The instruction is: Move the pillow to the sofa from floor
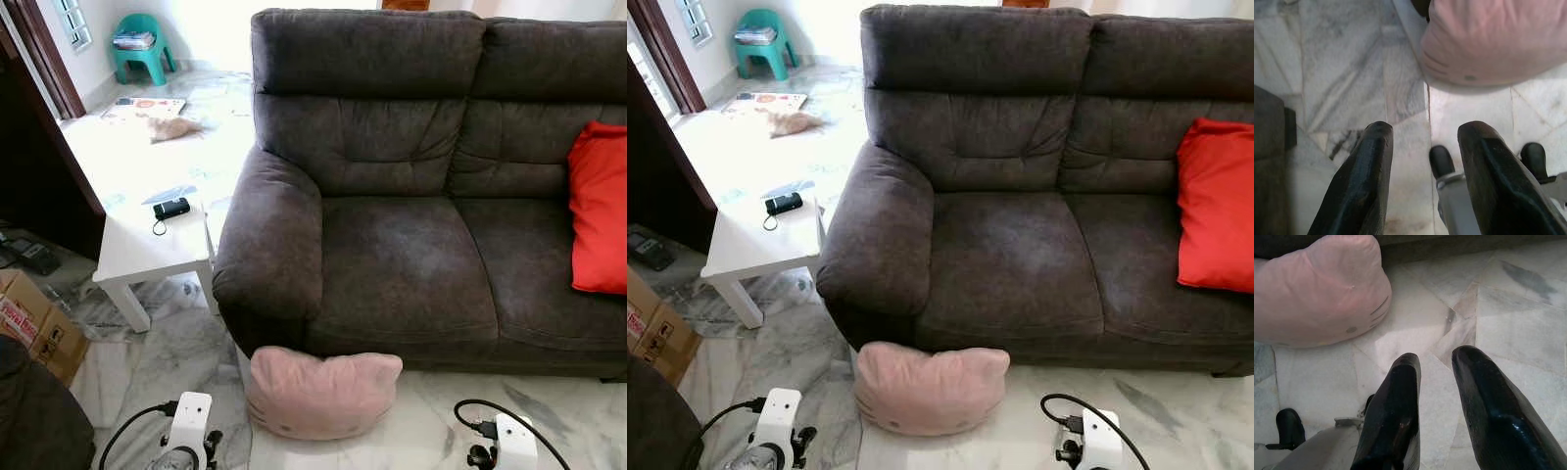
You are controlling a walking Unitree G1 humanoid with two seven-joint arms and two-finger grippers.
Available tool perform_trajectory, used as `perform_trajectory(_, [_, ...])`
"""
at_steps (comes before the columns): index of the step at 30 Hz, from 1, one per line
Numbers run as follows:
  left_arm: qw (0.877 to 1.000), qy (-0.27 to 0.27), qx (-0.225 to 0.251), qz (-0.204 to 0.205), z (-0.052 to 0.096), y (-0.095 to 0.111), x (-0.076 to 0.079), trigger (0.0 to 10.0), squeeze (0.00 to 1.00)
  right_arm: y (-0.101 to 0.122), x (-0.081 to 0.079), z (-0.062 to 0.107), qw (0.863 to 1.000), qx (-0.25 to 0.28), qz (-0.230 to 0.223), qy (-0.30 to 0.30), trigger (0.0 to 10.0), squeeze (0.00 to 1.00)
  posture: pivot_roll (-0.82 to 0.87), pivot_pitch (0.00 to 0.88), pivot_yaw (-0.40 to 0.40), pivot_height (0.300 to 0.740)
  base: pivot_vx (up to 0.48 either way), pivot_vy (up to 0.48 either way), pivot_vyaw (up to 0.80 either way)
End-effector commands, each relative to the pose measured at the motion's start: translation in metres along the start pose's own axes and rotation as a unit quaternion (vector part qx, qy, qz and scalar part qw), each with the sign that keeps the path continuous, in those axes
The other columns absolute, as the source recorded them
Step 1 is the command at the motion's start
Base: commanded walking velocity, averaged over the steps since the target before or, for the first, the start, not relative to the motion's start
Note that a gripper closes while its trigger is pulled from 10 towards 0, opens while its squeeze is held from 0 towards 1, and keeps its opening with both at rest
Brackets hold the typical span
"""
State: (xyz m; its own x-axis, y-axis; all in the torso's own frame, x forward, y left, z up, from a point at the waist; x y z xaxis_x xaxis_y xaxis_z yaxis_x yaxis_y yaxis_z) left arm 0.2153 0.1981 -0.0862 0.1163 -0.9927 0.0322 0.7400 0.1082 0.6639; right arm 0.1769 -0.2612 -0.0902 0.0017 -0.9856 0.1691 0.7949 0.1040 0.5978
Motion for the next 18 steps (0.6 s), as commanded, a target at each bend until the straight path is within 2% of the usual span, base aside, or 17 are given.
perform_trajectory(1, [1.0, 0.008, -0.013, 0.004, 0.002, -0.01, -0.003, 10.0, 0.0, 0.0, 0.006, 0.001, 1.0, 0.002, 0.008, -0.004, 10.0, 0.0, -0.09, 0.048, -0.032, 0.74, 0.0, 0.0, 0.0])
perform_trajectory(7, [1.0, 0.011, -0.018, 0.013, 0.005, -0.019, -0.003, 10.0, 0.0, -0.008, 0.007, 0.003, 1.0, -0.008, 0.018, -0.003, 10.0, 0.0, -0.06, 0.065, -0.058, 0.74, 0.0, 0.0, 0.0])
perform_trajectory(11, [0.999, 0.011, -0.023, 0.025, 0.008, -0.032, 0.001, 10.0, 0.0, -0.02, 0.011, 0.008, 0.999, -0.019, 0.034, 0.009, 10.0, 0.0, -0.05, 0.093, -0.088, 0.74, 0.0, 0.0, 0.0])
perform_trajectory(14, [0.999, 0.009, -0.029, 0.026, 0.01, -0.039, 0.005, 10.0, 0.0, -0.026, 0.013, 0.011, 0.999, -0.022, 0.044, 0.015, 10.0, 0.0, -0.03, 0.097, -0.078, 0.74, 0.0, 0.0, 0.0])
perform_trajectory(18, [0.999, 0.004, -0.026, 0.019, 0.01, -0.037, 0.006, 10.0, 0.0, -0.027, 0.014, 0.011, 0.999, -0.021, 0.042, 0.014, 10.0, 0.0, -0.01, 0.095, -0.059, 0.74, 0.0, 0.0, 0.0])
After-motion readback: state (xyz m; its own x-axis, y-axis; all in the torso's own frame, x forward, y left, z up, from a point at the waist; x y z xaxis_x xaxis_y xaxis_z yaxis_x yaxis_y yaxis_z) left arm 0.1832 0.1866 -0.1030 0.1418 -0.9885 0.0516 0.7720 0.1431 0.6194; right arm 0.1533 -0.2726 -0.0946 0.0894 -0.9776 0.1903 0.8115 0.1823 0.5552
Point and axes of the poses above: a point about 5 cm out from each wrist's last joint towards the gripper, its own z axis pointing back from the gripper into the wrist, its own y axis along the axis of the wrist's last joint, x = y × z, the point moved 2 cm from there along -z, pointing out of the wrist towards the gripper, and after that the axes turned 13 degrees about z, right-handed, at the moved point
